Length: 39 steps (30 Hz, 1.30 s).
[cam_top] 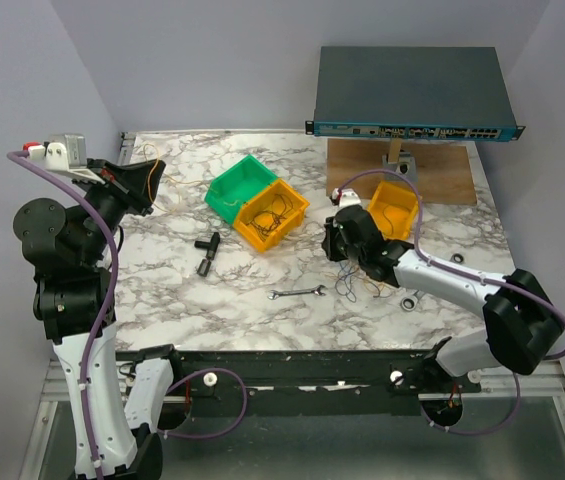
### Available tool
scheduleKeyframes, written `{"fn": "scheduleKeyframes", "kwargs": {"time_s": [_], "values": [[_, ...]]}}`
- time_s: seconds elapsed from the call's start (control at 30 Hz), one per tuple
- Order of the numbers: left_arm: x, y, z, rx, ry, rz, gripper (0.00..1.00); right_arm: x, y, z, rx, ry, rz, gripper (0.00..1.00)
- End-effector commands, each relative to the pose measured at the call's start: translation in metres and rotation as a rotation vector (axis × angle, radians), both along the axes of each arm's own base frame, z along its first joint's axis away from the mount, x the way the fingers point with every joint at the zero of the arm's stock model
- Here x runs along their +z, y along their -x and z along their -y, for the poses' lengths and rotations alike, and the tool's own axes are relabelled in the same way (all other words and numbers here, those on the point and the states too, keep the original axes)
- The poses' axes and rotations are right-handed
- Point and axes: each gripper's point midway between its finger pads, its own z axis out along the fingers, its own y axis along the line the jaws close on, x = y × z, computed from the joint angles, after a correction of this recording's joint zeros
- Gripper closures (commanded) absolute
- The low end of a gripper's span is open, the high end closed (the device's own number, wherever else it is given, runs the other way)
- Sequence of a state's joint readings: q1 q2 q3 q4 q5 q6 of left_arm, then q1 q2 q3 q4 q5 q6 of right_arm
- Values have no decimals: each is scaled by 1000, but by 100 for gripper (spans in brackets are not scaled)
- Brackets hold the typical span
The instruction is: Untangle the cables
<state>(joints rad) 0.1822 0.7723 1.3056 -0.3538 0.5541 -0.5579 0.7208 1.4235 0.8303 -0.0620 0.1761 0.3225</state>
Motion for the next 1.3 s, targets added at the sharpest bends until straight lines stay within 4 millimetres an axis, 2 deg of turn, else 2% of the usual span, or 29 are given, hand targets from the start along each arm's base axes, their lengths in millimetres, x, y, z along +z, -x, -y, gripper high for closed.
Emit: {"fn": "scheduleKeyframes", "kwargs": {"time_s": [0.0,0.1,0.2,0.3,0.43,0.47,0.57,0.63,0.67,0.73,0.77,0.8,1.0,1.27], "values": [[3,-2,-17,102,-32,2,100,3,-13,24,-229,-39,44,96],[-8,-8,-45,270,-43,-49,100,-7,-11,61,-405,-69,0,99],[-18,-10,-65,379,-43,-82,100,-15,-2,86,-490,-128,-39,99],[-23,-15,-70,402,-27,-102,100,-21,7,105,-564,-162,-62,99],[-28,-23,-76,430,-7,-142,100,-31,19,119,-597,-195,-111,99],[-29,-25,-72,409,-9,-139,100,-30,21,118,-572,-197,-108,99],[-32,-37,-50,269,-3,-141,100,-24,29,95,-381,-241,-100,97],[-40,-50,-39,187,10,-179,100,-18,33,85,-296,-253,-92,85],[-44,-57,-36,157,18,-197,100,-14,34,81,-263,-264,-81,69],[-48,-69,-33,128,29,-210,100,-8,36,74,-207,-278,-73,26],[-50,-74,-33,125,41,-214,100,-5,38,69,-172,-284,-78,13],[-52,-80,-33,119,49,-217,100,-3,39,65,-143,-286,-83,10],[-61,-119,-23,45,112,-236,100,0,40,52,-70,-297,-103,8],[-49,-162,-5,15,138,-211,100,21,41,43,-13,-358,-46,8]]}}
